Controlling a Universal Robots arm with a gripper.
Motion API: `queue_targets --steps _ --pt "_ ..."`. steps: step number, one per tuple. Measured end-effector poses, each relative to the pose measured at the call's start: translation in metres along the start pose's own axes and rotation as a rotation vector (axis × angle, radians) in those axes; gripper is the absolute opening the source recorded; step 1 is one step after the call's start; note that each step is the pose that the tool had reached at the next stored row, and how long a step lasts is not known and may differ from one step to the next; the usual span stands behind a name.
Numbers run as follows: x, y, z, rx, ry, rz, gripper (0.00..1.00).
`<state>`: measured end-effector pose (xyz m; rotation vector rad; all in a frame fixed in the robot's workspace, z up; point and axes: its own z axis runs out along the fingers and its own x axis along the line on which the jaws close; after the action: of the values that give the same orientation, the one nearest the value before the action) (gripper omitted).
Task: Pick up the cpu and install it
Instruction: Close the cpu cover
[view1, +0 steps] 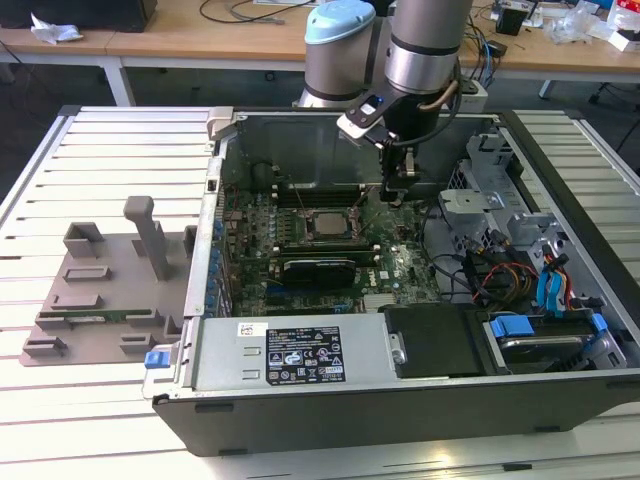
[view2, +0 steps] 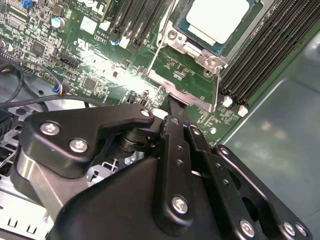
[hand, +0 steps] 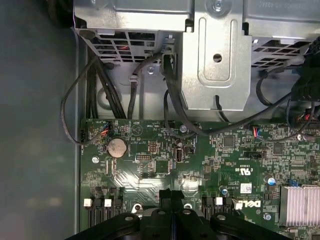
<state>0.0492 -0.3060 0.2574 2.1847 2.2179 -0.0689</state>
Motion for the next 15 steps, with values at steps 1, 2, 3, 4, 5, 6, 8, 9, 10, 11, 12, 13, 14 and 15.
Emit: queue_targets --steps 1,2,3,4,5,6,8,9,10,11,12,13,14,15 --pt "0.0000 -0.0005 0.0000 0.0000 0.0000 0.000 0.11" --pt "0.0000 -0.0008 0.0000 0.0000 0.0000 0.000 0.11" --pt "0.0000 -0.0016 0.0001 0.0000 0.0000 0.000 0.11" --pt "0.0001 -0.0023 0.0002 0.0000 0.0000 0.000 0.11" --pt "0.0001 -0.0029 0.0003 0.0000 0.0001 0.000 0.11" --pt "0.0001 -0.0035 0.0004 0.0000 0.0000 0.000 0.11" --pt "0.0001 -0.0048 0.0006 0.0000 0.0000 0.000 0.11" --pt "0.0001 -0.0055 0.0008 0.0000 0.0000 0.000 0.11" --pt "0.0002 -0.0064 0.0010 0.0000 0.0000 0.000 0.11" --pt "0.0002 -0.0082 0.0014 0.0000 0.0000 0.000 0.11" --pt "0.0002 -0.0099 0.0017 0.0000 0.0000 0.000 0.11" --pt "0.0002 -0.0109 0.0018 0.0000 0.0000 0.000 0.11" --pt "0.0003 -0.0120 0.0020 0.0000 0.0000 0.000 0.11" --pt "0.0003 -0.0134 0.0023 0.0000 0.0001 0.000 0.11"
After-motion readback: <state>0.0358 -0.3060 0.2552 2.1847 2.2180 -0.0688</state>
